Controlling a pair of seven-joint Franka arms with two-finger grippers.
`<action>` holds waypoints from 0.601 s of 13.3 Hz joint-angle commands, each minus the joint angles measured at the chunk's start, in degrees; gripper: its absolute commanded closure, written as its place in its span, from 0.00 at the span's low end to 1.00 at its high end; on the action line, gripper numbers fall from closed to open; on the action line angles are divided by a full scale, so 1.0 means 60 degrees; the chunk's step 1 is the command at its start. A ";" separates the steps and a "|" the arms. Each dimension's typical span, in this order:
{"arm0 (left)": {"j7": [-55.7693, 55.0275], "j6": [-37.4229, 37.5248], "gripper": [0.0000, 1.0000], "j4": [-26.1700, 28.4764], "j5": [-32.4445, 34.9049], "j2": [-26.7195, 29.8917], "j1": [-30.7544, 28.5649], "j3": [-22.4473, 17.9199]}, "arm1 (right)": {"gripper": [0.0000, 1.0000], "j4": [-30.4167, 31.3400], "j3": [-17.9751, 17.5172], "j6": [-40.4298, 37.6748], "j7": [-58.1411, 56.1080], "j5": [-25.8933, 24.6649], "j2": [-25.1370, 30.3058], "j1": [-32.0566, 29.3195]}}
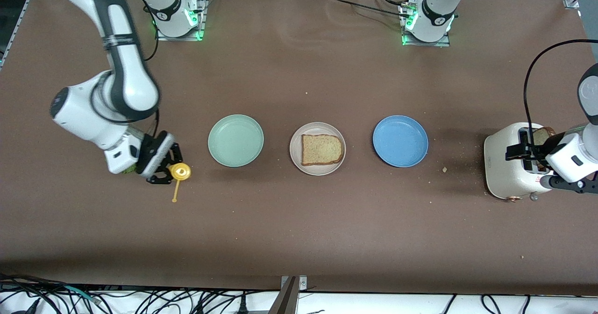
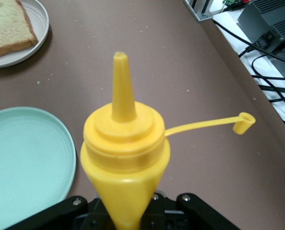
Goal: Make sandwich in beige plate with both arms
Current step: 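Lift the mustard bottle over the toast on the beige plate, right gripper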
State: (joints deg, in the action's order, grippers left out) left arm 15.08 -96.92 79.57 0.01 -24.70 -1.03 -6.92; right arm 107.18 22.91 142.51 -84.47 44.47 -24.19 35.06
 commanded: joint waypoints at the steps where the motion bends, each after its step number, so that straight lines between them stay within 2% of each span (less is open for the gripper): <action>1: 0.0446 0.0289 0.00 -0.0020 0.0306 0.0221 -0.0062 -0.0078 | 1.00 0.0008 0.0137 0.0709 0.2568 -0.1940 0.0003 0.1139; 4: 0.0460 0.0318 0.00 -0.0005 0.0306 0.0352 -0.0208 -0.0078 | 1.00 -0.0357 0.0093 0.0609 0.6009 -0.5627 -0.0055 0.1757; 5: 0.0446 0.0391 0.00 -0.0005 0.0306 0.0425 -0.0252 -0.0078 | 1.00 -0.0576 0.0093 0.0333 0.6964 -0.6539 -0.0143 0.1991; 6: 0.0446 0.0464 0.00 -0.0005 0.0306 0.0455 -0.0267 -0.0078 | 1.00 -0.0984 0.0093 -0.0177 0.7597 -0.7099 -0.0347 0.2225; 8: 0.0446 0.0509 0.00 0.0053 0.0306 0.0455 -0.0341 -0.0078 | 1.00 -0.2576 0.0108 -0.2003 0.8593 -0.8096 -0.1164 0.2620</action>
State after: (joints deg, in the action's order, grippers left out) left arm 16.59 -95.17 79.57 0.01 -22.90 -2.57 -7.67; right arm 101.76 22.69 139.17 -38.46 0.43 -25.67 48.61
